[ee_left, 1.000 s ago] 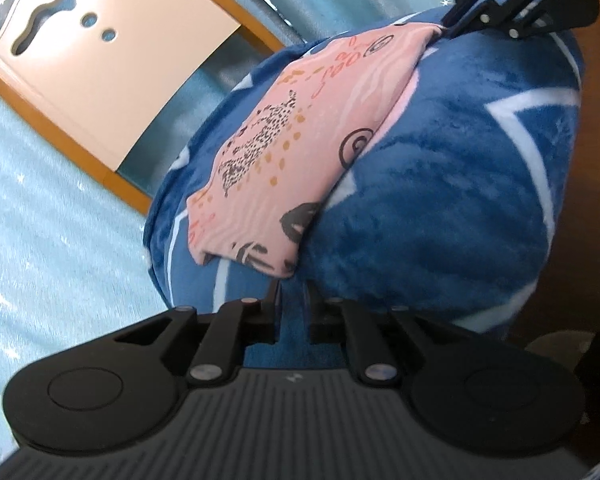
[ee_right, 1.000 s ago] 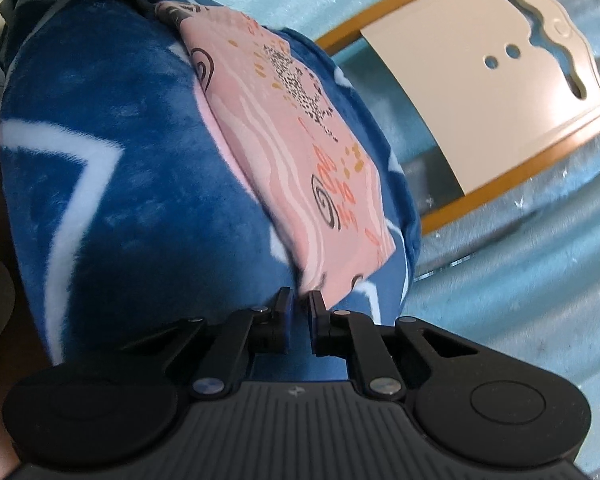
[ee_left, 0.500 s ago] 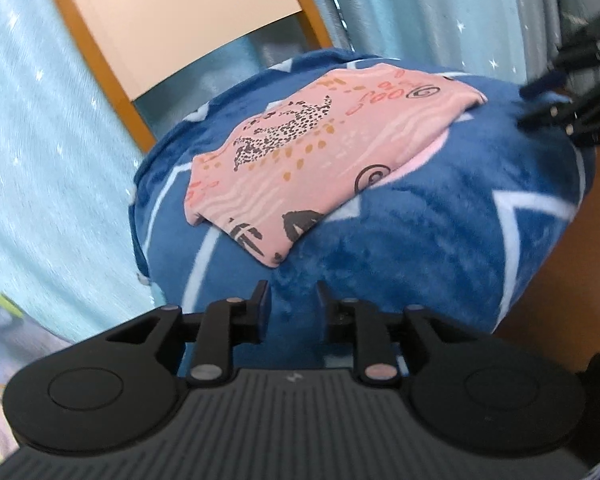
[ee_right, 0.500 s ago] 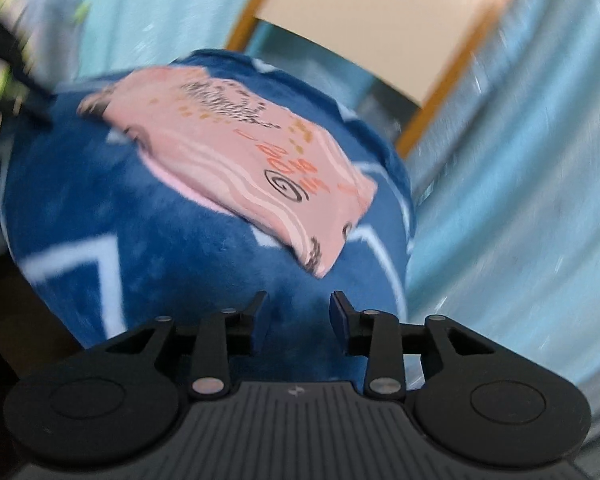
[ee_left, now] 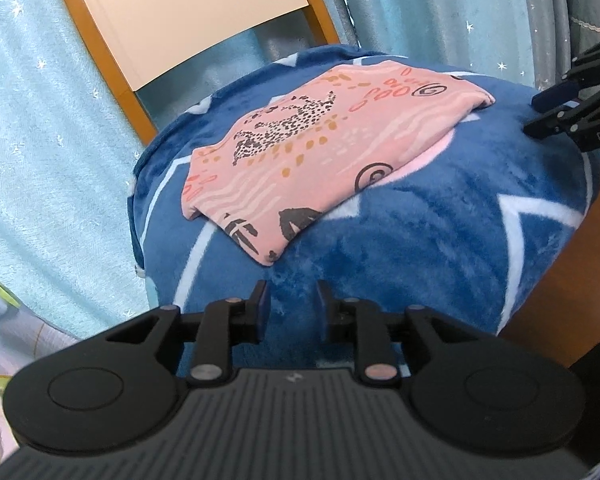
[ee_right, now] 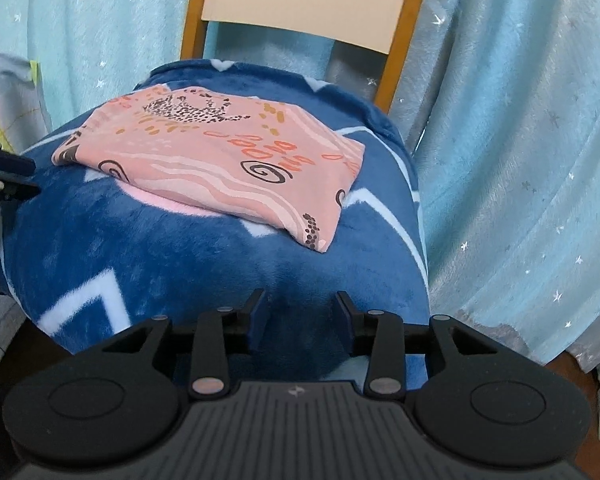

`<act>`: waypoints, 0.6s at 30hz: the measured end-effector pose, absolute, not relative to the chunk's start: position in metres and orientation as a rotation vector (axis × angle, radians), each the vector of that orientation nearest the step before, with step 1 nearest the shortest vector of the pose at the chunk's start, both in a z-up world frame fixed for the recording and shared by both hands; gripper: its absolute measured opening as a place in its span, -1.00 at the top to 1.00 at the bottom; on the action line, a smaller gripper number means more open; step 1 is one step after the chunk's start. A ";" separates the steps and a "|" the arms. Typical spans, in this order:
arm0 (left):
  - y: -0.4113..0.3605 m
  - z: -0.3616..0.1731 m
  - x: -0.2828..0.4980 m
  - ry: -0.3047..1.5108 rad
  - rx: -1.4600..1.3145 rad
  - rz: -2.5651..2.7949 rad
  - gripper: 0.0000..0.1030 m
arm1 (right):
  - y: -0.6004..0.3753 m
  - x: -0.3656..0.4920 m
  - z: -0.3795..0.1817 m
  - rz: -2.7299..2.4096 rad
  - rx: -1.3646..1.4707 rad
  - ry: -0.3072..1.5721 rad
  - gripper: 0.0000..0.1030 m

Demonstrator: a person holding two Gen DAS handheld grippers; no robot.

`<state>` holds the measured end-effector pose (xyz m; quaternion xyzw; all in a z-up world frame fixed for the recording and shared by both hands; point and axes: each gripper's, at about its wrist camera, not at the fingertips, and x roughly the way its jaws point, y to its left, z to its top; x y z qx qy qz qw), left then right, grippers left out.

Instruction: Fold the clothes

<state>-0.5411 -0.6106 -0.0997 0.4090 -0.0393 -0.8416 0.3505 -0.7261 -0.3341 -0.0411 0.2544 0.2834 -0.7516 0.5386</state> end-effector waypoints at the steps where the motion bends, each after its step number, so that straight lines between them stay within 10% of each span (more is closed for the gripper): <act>1: -0.610 -0.100 -0.542 -0.103 1.061 -2.175 0.61 | -0.333 -0.727 -0.041 -1.788 0.610 0.664 0.21; 18: -0.588 -0.092 -0.572 -0.426 1.004 -2.214 0.37 | -0.349 -0.715 -0.023 -1.680 0.425 0.687 0.06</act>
